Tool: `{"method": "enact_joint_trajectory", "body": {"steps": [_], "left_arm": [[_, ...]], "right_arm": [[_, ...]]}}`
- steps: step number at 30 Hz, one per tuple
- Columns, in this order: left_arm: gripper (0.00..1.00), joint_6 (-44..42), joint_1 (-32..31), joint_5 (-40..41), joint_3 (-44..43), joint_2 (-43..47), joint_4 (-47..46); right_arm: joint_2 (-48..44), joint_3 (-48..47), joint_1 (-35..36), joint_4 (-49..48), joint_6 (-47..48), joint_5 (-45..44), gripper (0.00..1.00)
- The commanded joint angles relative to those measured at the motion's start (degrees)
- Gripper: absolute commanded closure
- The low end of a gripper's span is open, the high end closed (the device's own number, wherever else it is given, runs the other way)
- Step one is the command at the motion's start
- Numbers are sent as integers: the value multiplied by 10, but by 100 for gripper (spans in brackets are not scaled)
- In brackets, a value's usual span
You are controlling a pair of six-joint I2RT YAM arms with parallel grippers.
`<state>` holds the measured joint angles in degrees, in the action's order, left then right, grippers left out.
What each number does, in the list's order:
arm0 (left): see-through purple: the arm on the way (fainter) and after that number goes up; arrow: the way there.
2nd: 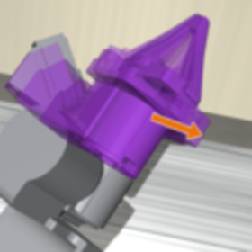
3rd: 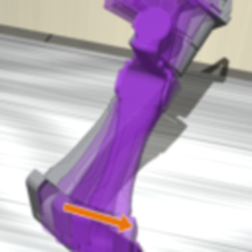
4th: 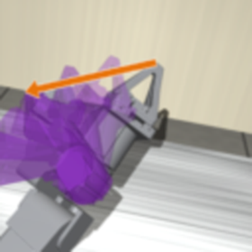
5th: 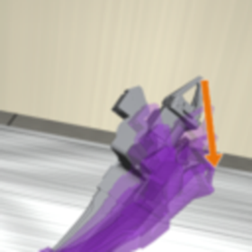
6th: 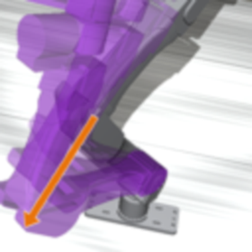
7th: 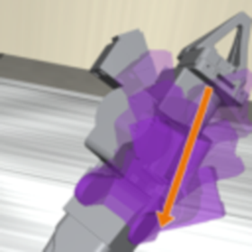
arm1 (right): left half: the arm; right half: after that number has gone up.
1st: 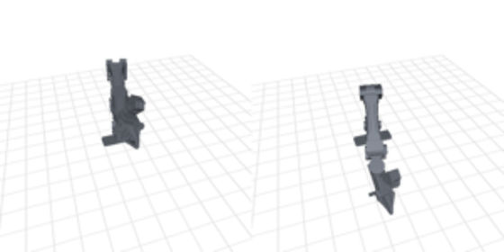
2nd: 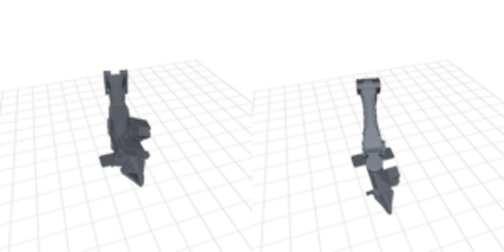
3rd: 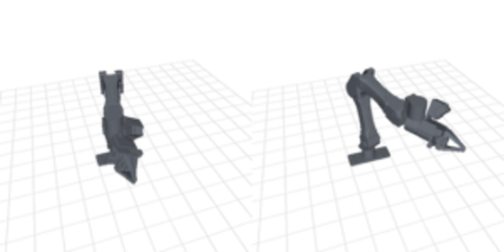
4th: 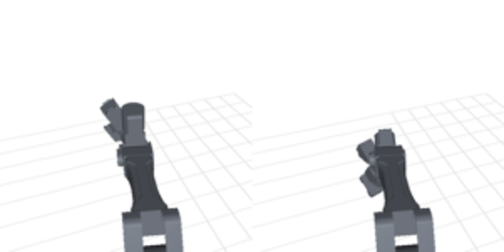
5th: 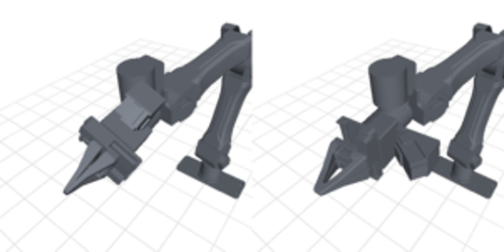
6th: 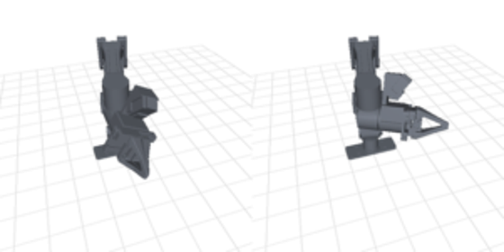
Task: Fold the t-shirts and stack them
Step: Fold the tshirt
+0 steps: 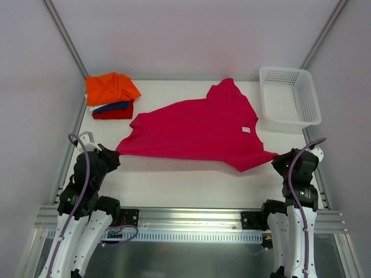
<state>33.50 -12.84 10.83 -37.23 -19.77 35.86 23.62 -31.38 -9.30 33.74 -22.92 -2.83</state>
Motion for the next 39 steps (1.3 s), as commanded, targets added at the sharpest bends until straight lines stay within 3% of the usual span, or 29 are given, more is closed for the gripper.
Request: {"method": "enact_joint_trajectory", "body": {"steps": [1, 9, 21, 25, 39], "left_arm": [[100, 15, -4, 72, -14, 29, -3], [100, 9, -5, 126, -3, -5, -42], [100, 9, 5, 111, 23, -97, -148], [100, 15, 12, 111, 40, -96, -157], [100, 42, 19, 114, 112, -94, -187]], "right_arm": [[16, -45, -5, -13, 22, -38, 100], [81, -66, -7, -65, 62, -62, 100], [217, -123, -19, -154, 83, -48, 100], [265, -132, -19, -209, 62, -34, 100], [419, -195, -3, -262, 56, -1, 100]]}}
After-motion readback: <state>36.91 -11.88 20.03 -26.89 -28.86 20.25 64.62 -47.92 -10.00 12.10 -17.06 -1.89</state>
